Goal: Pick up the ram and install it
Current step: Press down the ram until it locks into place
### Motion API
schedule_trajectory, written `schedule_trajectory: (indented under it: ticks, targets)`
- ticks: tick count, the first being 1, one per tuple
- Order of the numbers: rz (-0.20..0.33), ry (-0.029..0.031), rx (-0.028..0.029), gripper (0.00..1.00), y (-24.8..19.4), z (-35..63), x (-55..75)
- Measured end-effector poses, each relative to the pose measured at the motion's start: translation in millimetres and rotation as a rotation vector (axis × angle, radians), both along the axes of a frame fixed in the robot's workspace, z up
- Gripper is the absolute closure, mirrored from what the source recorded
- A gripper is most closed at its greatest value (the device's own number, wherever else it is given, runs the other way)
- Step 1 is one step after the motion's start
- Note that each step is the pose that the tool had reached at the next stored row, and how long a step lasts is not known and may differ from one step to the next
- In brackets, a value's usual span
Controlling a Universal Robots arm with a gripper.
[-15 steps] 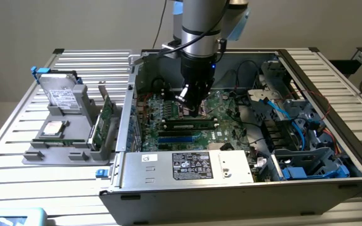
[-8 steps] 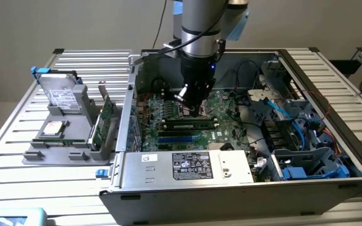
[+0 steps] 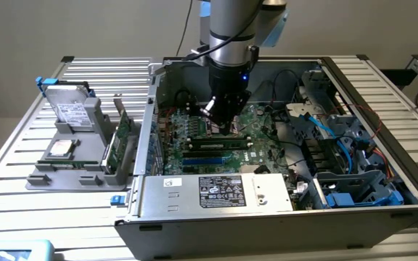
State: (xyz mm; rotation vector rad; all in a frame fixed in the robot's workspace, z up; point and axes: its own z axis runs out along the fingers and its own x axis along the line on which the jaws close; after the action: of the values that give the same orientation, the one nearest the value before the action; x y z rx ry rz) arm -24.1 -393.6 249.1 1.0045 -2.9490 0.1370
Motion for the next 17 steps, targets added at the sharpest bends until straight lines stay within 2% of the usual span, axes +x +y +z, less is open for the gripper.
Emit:
schedule_trajectory:
  ticks: [12, 17]
  targets:
    - [-0.127, -0.0188, 0.0001, 0.89, 0.0, 0.0, 0.0]
    - [-0.179, -0.0293, 0.0003, 0.89, 0.0, 0.0, 0.0]
